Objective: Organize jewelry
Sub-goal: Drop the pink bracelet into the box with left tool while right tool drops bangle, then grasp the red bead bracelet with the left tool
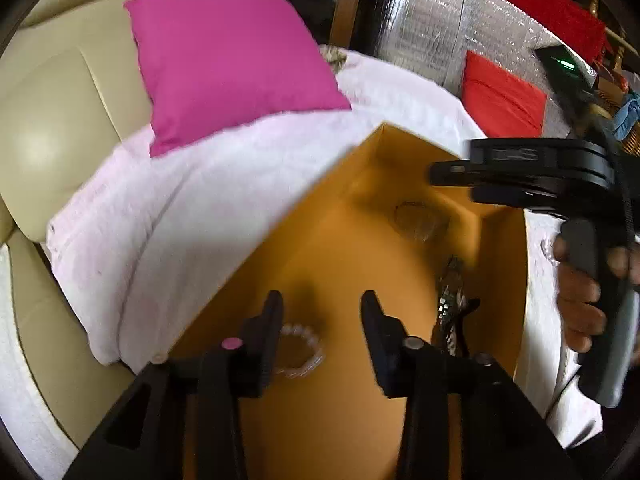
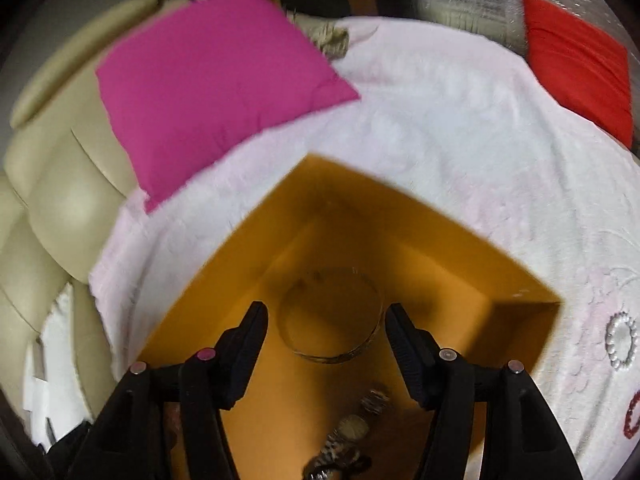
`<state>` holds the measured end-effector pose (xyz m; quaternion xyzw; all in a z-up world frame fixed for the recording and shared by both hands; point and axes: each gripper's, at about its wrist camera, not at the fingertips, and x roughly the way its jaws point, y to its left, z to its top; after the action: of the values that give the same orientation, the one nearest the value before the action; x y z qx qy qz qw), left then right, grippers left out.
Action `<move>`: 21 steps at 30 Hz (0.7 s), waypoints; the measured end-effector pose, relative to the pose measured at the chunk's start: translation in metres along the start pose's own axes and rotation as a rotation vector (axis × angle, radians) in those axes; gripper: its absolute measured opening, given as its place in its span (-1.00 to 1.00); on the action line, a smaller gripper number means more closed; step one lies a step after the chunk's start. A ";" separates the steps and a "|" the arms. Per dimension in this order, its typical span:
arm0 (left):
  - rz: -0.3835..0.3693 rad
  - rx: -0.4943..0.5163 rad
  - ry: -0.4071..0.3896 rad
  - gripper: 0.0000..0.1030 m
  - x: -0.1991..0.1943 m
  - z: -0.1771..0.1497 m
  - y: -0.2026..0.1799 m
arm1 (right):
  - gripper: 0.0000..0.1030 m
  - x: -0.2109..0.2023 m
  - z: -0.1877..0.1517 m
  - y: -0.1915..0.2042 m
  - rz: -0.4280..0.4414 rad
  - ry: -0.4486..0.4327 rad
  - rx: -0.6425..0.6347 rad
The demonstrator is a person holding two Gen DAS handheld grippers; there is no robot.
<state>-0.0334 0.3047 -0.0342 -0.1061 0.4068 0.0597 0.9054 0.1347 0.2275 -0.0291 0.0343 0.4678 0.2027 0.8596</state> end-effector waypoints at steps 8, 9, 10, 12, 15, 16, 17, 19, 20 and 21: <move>-0.035 0.119 -0.060 -0.07 -0.030 0.005 -0.058 | 0.34 -0.098 -0.023 -0.083 0.001 -0.199 0.120; -0.042 0.131 -0.067 -0.03 -0.033 0.005 -0.064 | 0.34 -0.112 -0.033 -0.101 -0.017 -0.215 0.146; -0.052 0.147 -0.074 0.00 -0.036 0.005 -0.074 | 0.34 -0.127 -0.045 -0.123 -0.040 -0.227 0.179; -0.071 0.185 -0.082 0.04 -0.042 0.004 -0.097 | 0.34 -0.146 -0.064 -0.153 -0.074 -0.245 0.231; -0.109 0.250 -0.065 0.04 -0.041 0.001 -0.136 | 0.34 -0.181 -0.101 -0.211 -0.134 -0.287 0.337; -0.120 0.276 -0.059 0.04 -0.039 0.000 -0.150 | 0.34 -0.195 -0.118 -0.234 -0.148 -0.301 0.388; -0.128 0.295 -0.054 0.05 -0.038 -0.001 -0.161 | 0.34 -0.207 -0.128 -0.252 -0.152 -0.312 0.422; -0.148 0.329 -0.039 0.05 -0.033 -0.005 -0.186 | 0.34 -0.229 -0.156 -0.292 -0.161 -0.346 0.518; -0.167 0.340 -0.033 0.05 -0.030 -0.006 -0.199 | 0.34 -0.236 -0.163 -0.305 -0.162 -0.358 0.551; -0.185 0.347 -0.027 0.05 -0.029 -0.008 -0.211 | 0.34 -0.244 -0.174 -0.323 -0.160 -0.378 0.599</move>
<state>-0.0175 0.0976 0.0120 0.0154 0.3871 -0.0934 0.9172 -0.0230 -0.1836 -0.0141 0.2846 0.3402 -0.0213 0.8960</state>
